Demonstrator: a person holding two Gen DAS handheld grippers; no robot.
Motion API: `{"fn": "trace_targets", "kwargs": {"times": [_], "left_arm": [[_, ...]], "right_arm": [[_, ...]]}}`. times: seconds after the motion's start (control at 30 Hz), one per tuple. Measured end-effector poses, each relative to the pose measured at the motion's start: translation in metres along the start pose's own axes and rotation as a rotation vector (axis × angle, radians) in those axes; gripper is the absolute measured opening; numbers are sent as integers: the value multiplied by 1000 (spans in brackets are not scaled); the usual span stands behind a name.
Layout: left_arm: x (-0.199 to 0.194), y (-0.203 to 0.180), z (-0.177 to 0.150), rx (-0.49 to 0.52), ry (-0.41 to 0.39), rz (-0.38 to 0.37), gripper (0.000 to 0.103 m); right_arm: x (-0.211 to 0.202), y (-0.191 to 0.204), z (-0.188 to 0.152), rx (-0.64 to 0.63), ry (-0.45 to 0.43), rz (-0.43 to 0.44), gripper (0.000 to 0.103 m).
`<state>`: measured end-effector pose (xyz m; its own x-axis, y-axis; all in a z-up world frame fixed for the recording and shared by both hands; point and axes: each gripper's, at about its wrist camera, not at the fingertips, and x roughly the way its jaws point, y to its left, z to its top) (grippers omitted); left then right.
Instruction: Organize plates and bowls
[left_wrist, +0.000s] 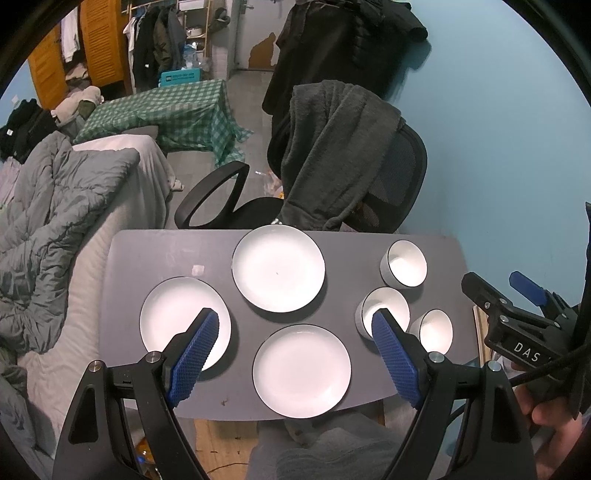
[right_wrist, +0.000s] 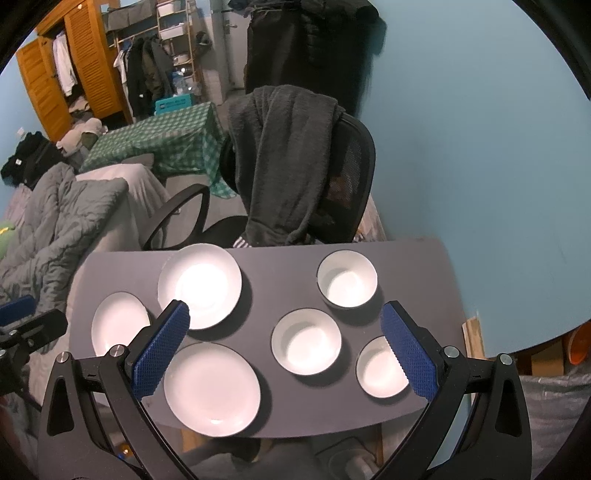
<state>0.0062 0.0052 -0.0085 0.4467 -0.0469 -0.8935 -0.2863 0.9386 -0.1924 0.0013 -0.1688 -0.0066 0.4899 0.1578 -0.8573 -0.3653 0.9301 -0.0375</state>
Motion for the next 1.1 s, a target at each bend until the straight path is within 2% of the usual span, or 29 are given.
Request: {"fn": "trace_targets", "kwargs": {"times": [0.43, 1.1], "left_arm": [[0, 8, 0, -36, 4, -13, 86], [0, 9, 1, -40, 7, -14, 86]], "right_arm": [[3, 1, 2, -16, 5, 10, 101], [3, 0, 5, -26, 9, 17, 101]]}}
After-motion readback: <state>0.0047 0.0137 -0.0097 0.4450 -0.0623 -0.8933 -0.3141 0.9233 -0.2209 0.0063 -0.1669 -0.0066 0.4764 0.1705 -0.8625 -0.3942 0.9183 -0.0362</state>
